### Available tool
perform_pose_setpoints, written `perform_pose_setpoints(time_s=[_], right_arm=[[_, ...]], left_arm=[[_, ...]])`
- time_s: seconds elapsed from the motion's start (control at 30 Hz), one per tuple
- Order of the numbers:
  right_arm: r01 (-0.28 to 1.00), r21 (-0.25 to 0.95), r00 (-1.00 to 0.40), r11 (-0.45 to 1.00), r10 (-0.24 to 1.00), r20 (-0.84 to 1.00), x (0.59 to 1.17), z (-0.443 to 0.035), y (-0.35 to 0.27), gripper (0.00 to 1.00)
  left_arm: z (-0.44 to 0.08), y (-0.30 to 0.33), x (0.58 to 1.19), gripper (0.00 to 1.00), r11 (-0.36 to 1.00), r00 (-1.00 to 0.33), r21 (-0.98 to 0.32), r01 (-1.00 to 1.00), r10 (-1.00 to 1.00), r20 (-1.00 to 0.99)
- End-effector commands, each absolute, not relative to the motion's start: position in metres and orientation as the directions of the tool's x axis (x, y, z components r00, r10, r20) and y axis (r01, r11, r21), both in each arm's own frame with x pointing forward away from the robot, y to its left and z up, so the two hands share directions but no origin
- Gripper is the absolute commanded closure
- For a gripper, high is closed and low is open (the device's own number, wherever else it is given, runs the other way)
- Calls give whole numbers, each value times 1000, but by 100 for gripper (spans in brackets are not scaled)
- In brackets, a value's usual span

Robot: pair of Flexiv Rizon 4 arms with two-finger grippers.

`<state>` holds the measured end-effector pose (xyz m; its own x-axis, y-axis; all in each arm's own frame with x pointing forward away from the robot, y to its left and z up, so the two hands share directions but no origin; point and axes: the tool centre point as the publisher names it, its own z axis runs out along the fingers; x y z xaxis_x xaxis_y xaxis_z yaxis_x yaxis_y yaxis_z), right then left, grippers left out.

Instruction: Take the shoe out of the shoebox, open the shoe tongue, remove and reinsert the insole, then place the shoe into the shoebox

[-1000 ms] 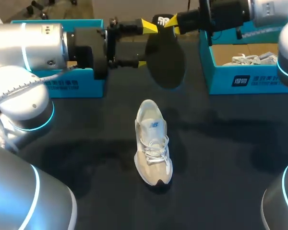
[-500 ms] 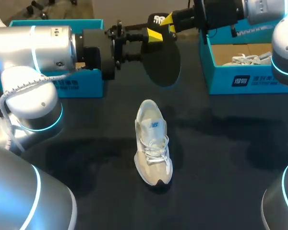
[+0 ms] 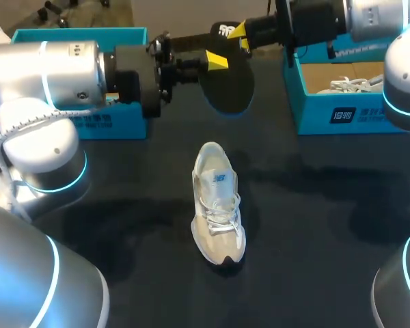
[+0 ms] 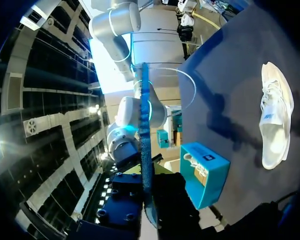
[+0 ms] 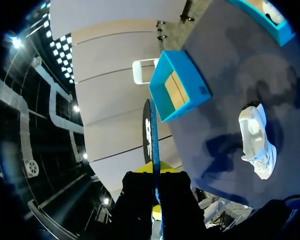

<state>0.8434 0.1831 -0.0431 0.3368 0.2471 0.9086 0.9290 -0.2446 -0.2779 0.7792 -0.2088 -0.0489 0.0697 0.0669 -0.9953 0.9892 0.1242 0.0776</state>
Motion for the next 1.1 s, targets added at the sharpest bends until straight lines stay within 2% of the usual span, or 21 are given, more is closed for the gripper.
perform_pose_setpoints(time_s=[0.03, 0.13, 0.17, 0.2, 0.23, 0.57, 1.1], right_arm=[[928, -275, 336, -252, 244, 910, 841, -44, 185, 100], [930, -261, 323, -260, 234, 917, 839, -44, 186, 100], [931, -255, 318, -261, 237, 918, 839, -43, 185, 78], [933, -245, 309, -263, 235, 922, 838, -42, 185, 33], [934, -234, 300, -270, 236, 924, 837, -41, 183, 0], [954, -140, 211, -267, 261, 942, 819, -44, 156, 0], [976, -5, 56, -218, 228, 972, 789, -38, 114, 0]], left_arm=[[-52, -210, 778, 100, 121, 71, 78, 990, 63, -996], [-52, -211, 778, 100, 115, 71, 77, 990, 59, -996], [-52, -211, 778, 100, 112, 71, 77, 991, 58, -996], [-51, -211, 778, 100, 111, 72, 78, 991, 58, -996], [-51, -210, 777, 100, 110, 72, 79, 991, 58, -996], [-54, -199, 777, 100, 96, 58, 63, 993, 51, -997], [-45, -193, 773, 100, 29, 58, 59, 998, 15, -998]])
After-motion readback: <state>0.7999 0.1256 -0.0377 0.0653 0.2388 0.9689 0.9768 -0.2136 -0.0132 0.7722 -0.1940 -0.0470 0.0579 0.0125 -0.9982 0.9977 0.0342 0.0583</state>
